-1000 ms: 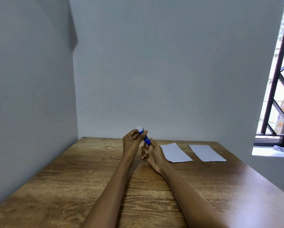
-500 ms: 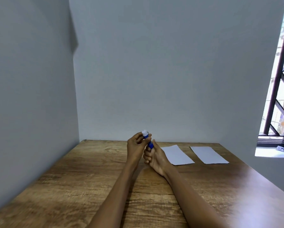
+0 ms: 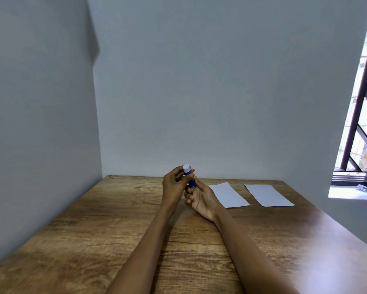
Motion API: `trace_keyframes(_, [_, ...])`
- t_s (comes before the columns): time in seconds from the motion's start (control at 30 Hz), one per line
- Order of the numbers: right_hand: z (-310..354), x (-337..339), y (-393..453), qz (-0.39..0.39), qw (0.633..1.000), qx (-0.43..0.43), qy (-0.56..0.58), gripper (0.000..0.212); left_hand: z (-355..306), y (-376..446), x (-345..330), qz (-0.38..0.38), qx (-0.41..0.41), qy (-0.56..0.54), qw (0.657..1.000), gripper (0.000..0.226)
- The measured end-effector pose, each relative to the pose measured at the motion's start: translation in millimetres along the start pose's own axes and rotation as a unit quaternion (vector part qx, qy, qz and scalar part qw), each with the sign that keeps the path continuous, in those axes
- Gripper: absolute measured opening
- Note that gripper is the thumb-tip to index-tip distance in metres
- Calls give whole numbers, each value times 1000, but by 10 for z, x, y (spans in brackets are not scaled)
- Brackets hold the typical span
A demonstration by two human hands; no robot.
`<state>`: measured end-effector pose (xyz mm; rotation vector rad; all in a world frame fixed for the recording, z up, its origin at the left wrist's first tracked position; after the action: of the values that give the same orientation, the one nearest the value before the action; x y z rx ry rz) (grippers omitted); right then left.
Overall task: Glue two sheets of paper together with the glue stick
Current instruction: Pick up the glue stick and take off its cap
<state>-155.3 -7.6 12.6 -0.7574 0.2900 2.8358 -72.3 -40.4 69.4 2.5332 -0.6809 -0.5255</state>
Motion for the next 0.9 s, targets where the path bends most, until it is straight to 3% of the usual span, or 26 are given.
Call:
trace_keyframes(0.13, [6, 15, -8, 22, 1000, -7, 10, 32, -14, 2, 28, -8, 2, -2, 1000, 24])
trace_keyframes(0.3, [-20, 107, -20, -43, 997, -16, -55, 55, -33, -39, -79, 10, 4, -5, 1000, 22])
trace_keyframes(0.47, [-7, 0, -38, 21, 1000, -13, -6, 35, -18, -13, 40, -16, 6, -29, 999, 21])
trace_keyframes(0.63, [-11, 84, -34, -30, 998, -24, -51, 48, -23, -24, -56, 12, 0, -23, 1000, 22])
trace_keyframes(0.8, [-23, -38, -83, 10, 999, -29, -11, 28, -32, 5, 97, -30, 9, -42, 999, 20])
trace_keyframes(0.9, [-15, -31, -88, 1, 999, -36, -31, 38, -23, 8, 40, -9, 14, -44, 999, 20])
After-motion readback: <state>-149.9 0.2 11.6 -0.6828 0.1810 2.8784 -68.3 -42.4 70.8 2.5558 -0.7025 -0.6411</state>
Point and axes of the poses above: each hand's wrist, its own y-axis towards the middle knuckle, its own x-axis out of the back of the hand, z = x × y, the point moved 8 cm from there along y, towards the middle knuckle, and after that the axes turned 2 degrees about -z, right-handed, at the moved point
